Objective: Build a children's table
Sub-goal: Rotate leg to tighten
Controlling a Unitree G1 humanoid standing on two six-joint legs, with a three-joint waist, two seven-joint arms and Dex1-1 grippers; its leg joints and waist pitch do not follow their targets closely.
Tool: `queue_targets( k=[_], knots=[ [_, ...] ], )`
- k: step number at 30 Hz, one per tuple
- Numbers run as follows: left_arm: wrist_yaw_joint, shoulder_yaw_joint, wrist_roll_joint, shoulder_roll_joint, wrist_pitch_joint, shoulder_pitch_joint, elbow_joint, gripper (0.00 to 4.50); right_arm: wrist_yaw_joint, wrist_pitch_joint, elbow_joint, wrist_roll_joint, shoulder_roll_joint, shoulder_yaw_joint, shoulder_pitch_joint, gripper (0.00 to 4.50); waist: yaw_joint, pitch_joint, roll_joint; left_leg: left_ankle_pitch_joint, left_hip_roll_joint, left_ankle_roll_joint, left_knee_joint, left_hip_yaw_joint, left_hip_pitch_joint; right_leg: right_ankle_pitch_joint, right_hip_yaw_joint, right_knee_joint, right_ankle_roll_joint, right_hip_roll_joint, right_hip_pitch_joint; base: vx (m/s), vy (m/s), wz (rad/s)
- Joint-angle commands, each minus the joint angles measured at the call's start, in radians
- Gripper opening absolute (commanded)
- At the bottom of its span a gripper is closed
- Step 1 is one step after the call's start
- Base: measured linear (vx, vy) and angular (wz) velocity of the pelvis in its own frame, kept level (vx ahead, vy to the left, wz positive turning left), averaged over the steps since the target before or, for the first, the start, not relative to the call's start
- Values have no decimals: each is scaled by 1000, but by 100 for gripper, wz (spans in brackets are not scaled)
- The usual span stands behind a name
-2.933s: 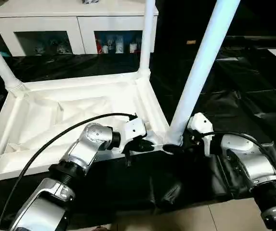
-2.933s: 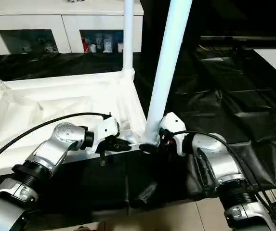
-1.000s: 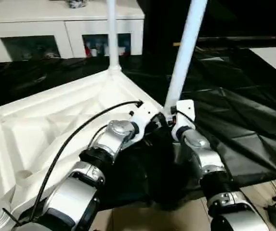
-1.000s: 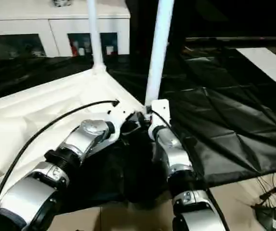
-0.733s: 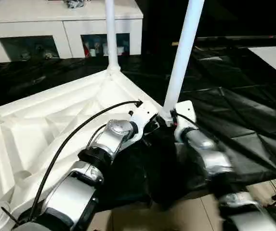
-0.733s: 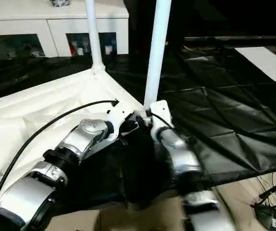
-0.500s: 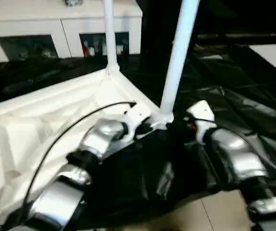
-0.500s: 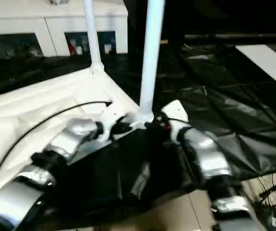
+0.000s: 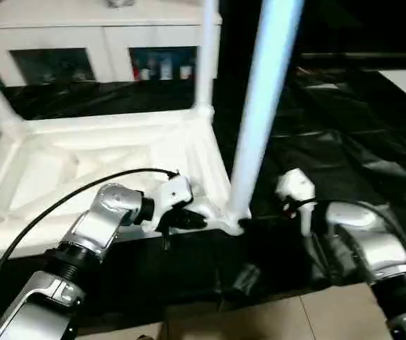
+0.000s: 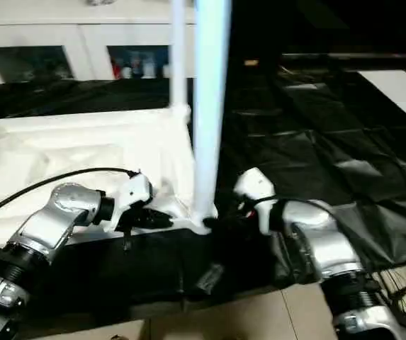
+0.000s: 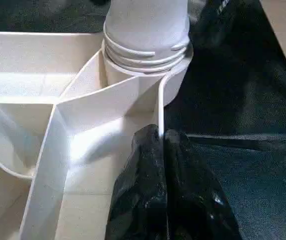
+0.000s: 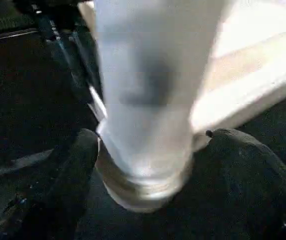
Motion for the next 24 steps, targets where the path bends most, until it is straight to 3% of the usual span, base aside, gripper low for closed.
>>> queue_targets(
  k=[1, 4, 12, 24],
  knots=[
    [-21, -27, 4, 9, 16, 15, -17, 0, 16, -10, -5, -3, -12, 5, 1, 391, 0, -63, -4, -268, 33, 34, -78, -13, 22, -199, 28, -59, -246, -37, 44, 0, 0, 0],
    [-19, -28, -1, 15, 34, 22, -42, 0, 31, -5, -14, 0, -8, 9, 5, 391, -1, -65, -5, -235, 31, 50, -74, -12, 19, -153, 27, -54, -255, -38, 48, 0, 0, 0],
    [-22, -30, 1, 19, 64, 29, -73, 0, 23, -11, 32, -1, 20, 14, -14, 391, -2, -66, -4, -224, 30, 52, -71, -12, 19, -166, 26, -55, -258, -37, 48, 0, 0, 0],
    [-19, -32, 6, 27, 79, 33, -84, 0, 23, -31, 81, -6, 57, 11, -37, 291, -3, -67, -5, -208, 29, 61, -68, -11, 19, -145, 25, -50, -266, -36, 50, 0, 0, 0]
  ],
)
